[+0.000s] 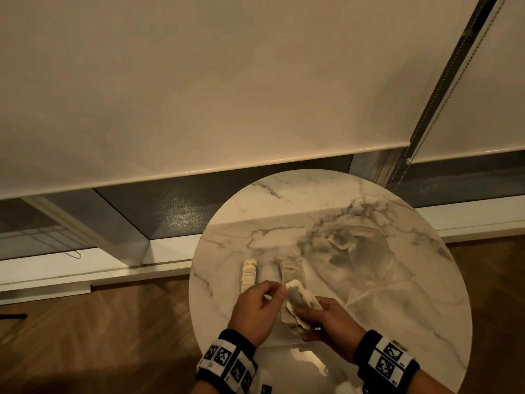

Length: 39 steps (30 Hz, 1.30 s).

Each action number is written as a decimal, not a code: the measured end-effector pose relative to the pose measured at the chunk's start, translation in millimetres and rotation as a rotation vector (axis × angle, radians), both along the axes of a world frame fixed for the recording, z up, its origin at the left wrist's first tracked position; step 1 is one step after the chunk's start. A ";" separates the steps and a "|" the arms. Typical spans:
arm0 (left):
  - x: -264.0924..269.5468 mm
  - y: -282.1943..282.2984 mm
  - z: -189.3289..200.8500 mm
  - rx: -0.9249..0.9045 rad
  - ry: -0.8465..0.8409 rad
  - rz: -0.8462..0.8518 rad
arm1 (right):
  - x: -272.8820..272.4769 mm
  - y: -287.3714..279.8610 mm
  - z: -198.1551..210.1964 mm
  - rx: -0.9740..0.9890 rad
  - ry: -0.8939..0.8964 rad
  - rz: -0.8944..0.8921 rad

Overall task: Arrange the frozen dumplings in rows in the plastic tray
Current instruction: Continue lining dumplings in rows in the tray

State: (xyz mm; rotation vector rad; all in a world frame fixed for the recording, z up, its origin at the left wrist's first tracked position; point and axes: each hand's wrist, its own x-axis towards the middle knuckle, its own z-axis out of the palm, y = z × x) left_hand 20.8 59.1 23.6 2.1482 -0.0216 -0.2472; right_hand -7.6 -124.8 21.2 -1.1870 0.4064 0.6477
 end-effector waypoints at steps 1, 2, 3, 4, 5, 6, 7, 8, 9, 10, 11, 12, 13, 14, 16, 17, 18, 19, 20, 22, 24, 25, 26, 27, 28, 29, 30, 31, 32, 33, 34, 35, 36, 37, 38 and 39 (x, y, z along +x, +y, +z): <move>0.2 -1.5 3.0 -0.032 0.007 -0.008 | -0.6 2.2 0.0 -0.015 -0.007 0.026; 0.8 -2.6 4.3 -0.042 0.008 -0.020 | -1.1 4.5 0.6 -0.028 -0.012 0.048; 1.3 -3.0 5.1 -0.034 0.005 -0.029 | -1.8 6.9 1.1 -0.036 -0.018 0.063; 1.8 -3.3 5.9 -0.023 0.001 -0.032 | -2.4 8.7 1.6 -0.041 -0.022 0.073; 2.1 -3.4 7.3 -0.017 -0.005 -0.028 | -2.8 10.4 2.4 -0.044 -0.024 0.080; 2.3 -3.4 8.4 -0.022 -0.009 -0.019 | -3.1 11.3 3.0 -0.046 -0.026 0.083; 2.5 -3.4 10.2 -0.039 -0.012 -0.006 | -3.4 11.6 3.6 -0.045 -0.028 0.084; 2.9 -3.5 12.3 -0.065 -0.018 0.007 | -3.7 11.4 3.7 -0.044 -0.032 0.085; 3.4 -3.1 13.8 -0.092 -0.025 0.022 | -3.9 11.1 4.2 -0.046 -0.038 0.087; 4.0 -2.4 15.0 -0.116 -0.032 0.037 | -4.4 10.6 5.0 -0.050 -0.045 0.090; 5.1 -1.3 15.9 -0.134 -0.036 0.052 | -4.7 10.0 5.5 -0.050 -0.052 0.093; 6.8 0.6 15.9 -0.150 -0.042 0.067 | -5.1 9.7 5.5 -0.044 -0.057 0.092; 8.6 3.0 16.2 -0.167 -0.050 0.083 | -5.7 9.4 5.7 -0.034 -0.060 0.087; 10.8 5.6 16.3 -0.187 -0.056 0.100 | -6.2 9.2 5.9 -0.024 -0.061 0.079; 15.4 11.4 16.6 -0.217 -0.062 0.127 | -7.1 9.0 4.9 -0.014 -0.054 0.053; 17.7 14.3 15.8 -0.225 -0.058 0.134 | -7.5 8.6 4.7 -0.013 -0.053 0.046; 19.6 17.1 14.5 -0.230 -0.053 0.138 | -7.8 8.0 3.8 -0.009 -0.052 0.039; 20.9 19.8 12.8 -0.231 -0.046 0.141 | -8.1 7.1 2.3 -0.006 -0.049 0.033; 21.9 22.1 11.2 -0.229 -0.039 0.145 | -8.2 5.9 0.6 0.001 -0.043 0.023; 22.2 27.3 8.7 -0.205 -0.028 0.158 | -7.3 3.7 -3.7 0.038 -0.013 -0.016; 21.0 33.5 7.2 -0.171 -0.025 0.181 | -5.8 0.3 -7.6 0.121 0.046 -0.078; 20.0 37.3 5.9 -0.154 -0.019 0.196 | -4.9 -1.8 -9.5 0.178 0.082 -0.112; 19.1 41.7 4.1 -0.126 -0.005 0.210 | -3.8 -4.2 -11.1 0.234 0.115 -0.140; 18.2 46.4 1.2 -0.082 0.013 0.215 | -2.8 -6.8 -13.2 0.284 0.142 -0.162; 17.3 51.2 -3.2 -0.020 0.036 0.211 | -1.5 -9.5 -15.7 0.327 0.164 -0.187; 16.2 55.9 -8.3 0.054 0.062 0.198 | -0.4 -11.8 -17.5 0.365 0.183 -0.213; 14.9 60.1 -13.8 0.128 0.088 0.182 | 0.8 -13.8 -19.0 0.396 0.202 -0.239; 13.2 63.4 -19.3 0.188 0.110 0.163 | 1.8 -15.5 -20.0 0.418 0.221 -0.266; 11.4 65.7 -24.6 0.229 0.129 0.142 | 2.7 -16.9 -20.3 0.436 0.236 -0.290; 9.2 66.7 -29.9 0.254 0.148 0.118 | 3.4 -18.8 -20.7 0.452 0.245 -0.309; 7.1 66.9 -34.6 0.272 0.168 0.094 | 3.8 -20.2 -20.2 0.463 0.247 -0.318; 4.9 66.7 -39.1 0.290 0.191 0.068 | 4.2 -21.4 -20.5 0.470 0.242 -0.317; 2.9 66.1 -42.9 0.308 0.218 0.039 | 4.5 -22.5 -21.6 0.473 0.234 -0.310; 1.1 65.6 -46.9 0.328 0.247 0.003 | 4.5 -23.5 -22.4 0.471 0.225 -0.300; 0.3 64.8 -51.0 0.355 0.274 -0.041 | 4.7 -24.5 -23.7 0.466 0.221 -0.296; -0.4 64.1 -54.1 0.389 0.295 -0.089 | 4.6 -25.4 -24.4 0.466 0.220 -0.296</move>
